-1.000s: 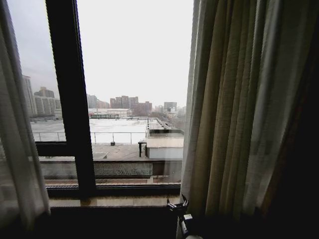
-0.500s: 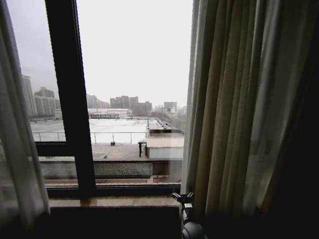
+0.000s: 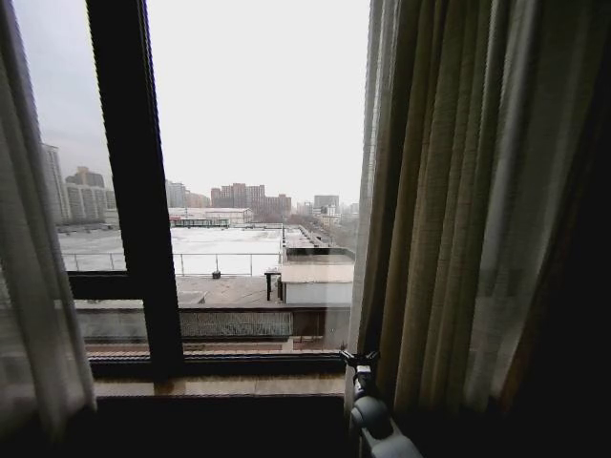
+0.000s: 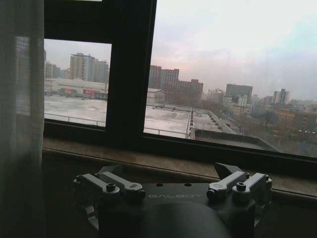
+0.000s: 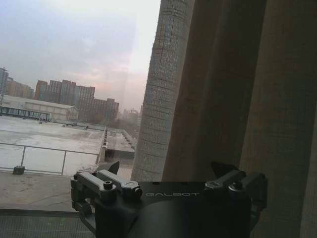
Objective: Open the curtains by pulling them apart, changing their state from closed to fully open.
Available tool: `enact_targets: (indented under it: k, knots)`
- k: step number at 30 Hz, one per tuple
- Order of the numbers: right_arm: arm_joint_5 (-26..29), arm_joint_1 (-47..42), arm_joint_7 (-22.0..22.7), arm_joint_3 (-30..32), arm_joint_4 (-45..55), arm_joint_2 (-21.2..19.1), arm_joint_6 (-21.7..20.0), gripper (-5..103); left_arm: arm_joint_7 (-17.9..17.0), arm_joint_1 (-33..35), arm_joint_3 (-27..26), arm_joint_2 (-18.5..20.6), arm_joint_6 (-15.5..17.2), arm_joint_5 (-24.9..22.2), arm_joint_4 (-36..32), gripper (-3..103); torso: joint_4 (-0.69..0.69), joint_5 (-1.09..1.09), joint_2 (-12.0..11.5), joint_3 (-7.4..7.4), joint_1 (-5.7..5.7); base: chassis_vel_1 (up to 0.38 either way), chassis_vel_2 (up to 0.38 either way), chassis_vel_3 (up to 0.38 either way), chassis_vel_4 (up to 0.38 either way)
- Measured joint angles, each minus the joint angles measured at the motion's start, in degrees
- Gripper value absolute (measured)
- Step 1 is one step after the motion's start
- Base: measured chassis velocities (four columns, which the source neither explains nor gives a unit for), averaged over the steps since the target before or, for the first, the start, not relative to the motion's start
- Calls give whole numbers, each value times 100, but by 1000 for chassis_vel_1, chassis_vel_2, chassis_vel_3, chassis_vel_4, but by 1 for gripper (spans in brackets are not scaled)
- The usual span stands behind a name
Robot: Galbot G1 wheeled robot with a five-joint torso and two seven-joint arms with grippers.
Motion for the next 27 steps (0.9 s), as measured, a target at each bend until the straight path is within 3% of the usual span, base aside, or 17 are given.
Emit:
enact_targets:
  k: [14,17,21,23,24,27]
  knots:
    - [-16,414,-112,-79,-541,0,161,101,-5,-3,13,-12,-11,-6,10,100,0,0,0,0,0,0,0,0,0]
    - [-16,451,-162,-44,-587,0,235,97,-5,1,3,-3,-13,-10,10,100,0,0,0,-1,0,0,0,0,0]
    - [-17,450,-239,-27,-590,0,275,87,-5,4,-10,11,-15,-20,8,100,0,0,0,-1,0,0,0,0,0]
    - [-16,412,-356,-40,-568,0,303,71,-6,3,-12,15,-17,-23,8,100,0,0,0,0,0,0,0,0,0]
    - [-16,412,-356,-40,-568,0,303,71,-6,3,-12,15,-17,-23,8,100,0,0,0,0,0,0,0,0,0]
    - [-107,317,-709,-25,-455,0,227,55,-6,6,-13,16,-20,-25,7,100,0,0,0,0,0,0,0,0,0]
